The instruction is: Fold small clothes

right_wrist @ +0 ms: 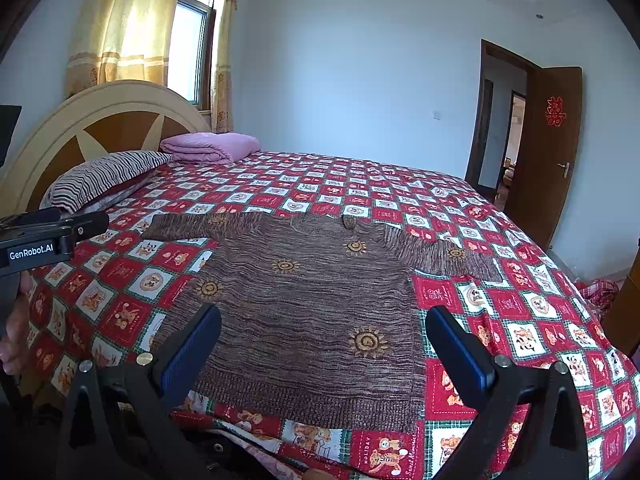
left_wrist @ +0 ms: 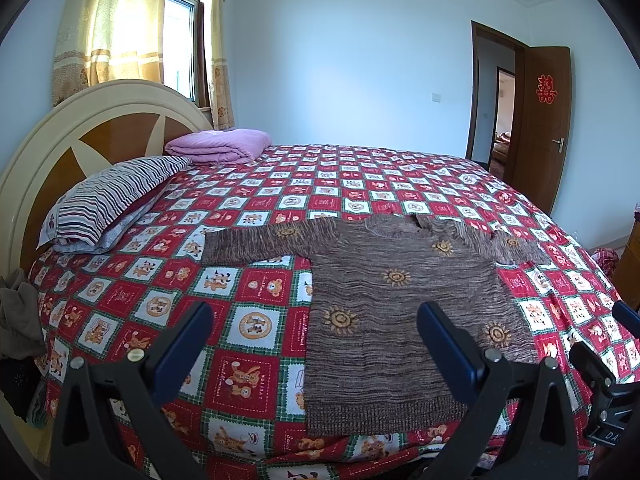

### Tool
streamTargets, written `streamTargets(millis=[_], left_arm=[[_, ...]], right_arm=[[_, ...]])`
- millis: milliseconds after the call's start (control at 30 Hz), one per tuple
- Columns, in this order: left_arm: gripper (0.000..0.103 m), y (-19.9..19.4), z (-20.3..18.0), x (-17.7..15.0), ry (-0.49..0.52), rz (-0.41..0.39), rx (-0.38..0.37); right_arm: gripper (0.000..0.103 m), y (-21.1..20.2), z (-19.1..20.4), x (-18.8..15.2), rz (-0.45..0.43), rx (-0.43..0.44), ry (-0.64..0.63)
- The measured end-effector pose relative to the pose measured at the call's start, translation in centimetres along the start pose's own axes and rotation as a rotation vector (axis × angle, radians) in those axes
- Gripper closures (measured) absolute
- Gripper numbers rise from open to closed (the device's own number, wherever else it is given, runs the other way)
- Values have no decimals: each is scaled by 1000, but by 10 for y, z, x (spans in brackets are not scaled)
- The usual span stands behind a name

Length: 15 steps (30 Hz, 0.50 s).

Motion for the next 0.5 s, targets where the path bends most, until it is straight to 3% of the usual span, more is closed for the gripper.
streamTargets(millis=[300, 500], left_arm=[[0, 16, -3, -10, 12, 26, -4], [0, 33, -10, -9, 72, 35, 17]], right_arm=[[1, 14, -7, -6, 7, 50, 6], [4, 46, -23, -19, 81, 97, 36]])
Point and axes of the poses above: each gripper's, at about its wrist camera, not at the fingertips, and y roughly the way its jaws point, z to its left, x to its top, the point moved 3 cm from there along y, roughly the way its jaws point, and after that the axes turned 9 degrees about x, right-handed, at the moved point
